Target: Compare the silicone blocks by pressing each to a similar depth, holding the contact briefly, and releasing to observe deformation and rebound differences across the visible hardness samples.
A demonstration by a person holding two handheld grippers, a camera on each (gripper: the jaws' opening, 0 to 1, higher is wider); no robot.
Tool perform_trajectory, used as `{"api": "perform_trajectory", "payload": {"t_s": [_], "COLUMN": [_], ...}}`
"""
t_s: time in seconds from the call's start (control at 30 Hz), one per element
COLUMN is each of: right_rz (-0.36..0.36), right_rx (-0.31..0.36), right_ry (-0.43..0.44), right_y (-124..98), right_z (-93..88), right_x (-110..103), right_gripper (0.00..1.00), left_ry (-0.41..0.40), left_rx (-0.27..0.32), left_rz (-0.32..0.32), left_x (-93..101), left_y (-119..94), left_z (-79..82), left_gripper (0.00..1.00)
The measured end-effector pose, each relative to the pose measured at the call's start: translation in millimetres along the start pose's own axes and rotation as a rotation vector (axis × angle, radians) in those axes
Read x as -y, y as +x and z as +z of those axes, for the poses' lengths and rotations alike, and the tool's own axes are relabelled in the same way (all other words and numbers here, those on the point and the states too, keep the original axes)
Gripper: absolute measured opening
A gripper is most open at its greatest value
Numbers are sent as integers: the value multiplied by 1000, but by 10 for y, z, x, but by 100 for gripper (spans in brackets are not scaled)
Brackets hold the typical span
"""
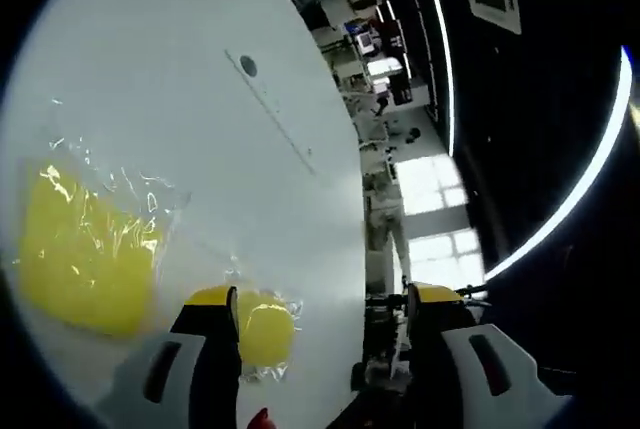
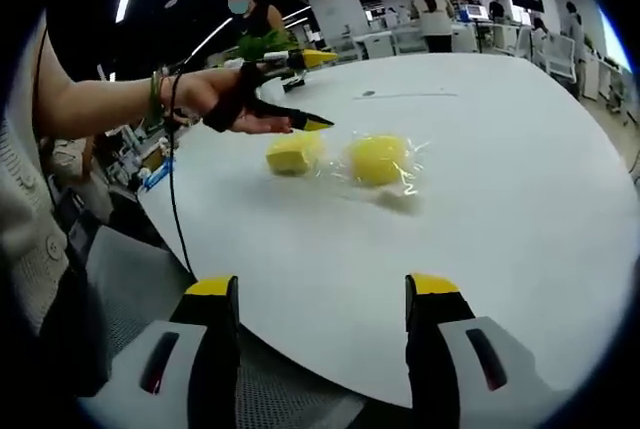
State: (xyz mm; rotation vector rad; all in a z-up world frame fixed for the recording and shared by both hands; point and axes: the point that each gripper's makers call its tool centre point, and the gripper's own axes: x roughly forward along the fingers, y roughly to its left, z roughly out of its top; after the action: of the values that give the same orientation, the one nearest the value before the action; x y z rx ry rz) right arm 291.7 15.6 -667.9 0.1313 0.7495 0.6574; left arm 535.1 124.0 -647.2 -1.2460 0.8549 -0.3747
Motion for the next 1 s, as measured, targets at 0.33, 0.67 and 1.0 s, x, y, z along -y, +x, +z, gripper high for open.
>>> {"api": "perform_trajectory", "payload": {"t_s": [0.33, 0.67, 1.0], "right_rz": [-11, -9, -2], "right_rx": [0, -5, 4], "right_ry": [25, 41, 21], "right_y": [13, 24, 11], "right_z": [29, -17, -31], "right_x": [104, 114, 96], "right_gripper": [61, 58, 57], "left_ry": [19, 56, 84], "left_rx": [-20, -148, -136], "left_rz": [140, 163, 234], "left_x": [-320, -523, -801], "left_y": [292, 448, 416], "left_z": [16, -237, -228], "left_gripper": [70, 44, 11]}}
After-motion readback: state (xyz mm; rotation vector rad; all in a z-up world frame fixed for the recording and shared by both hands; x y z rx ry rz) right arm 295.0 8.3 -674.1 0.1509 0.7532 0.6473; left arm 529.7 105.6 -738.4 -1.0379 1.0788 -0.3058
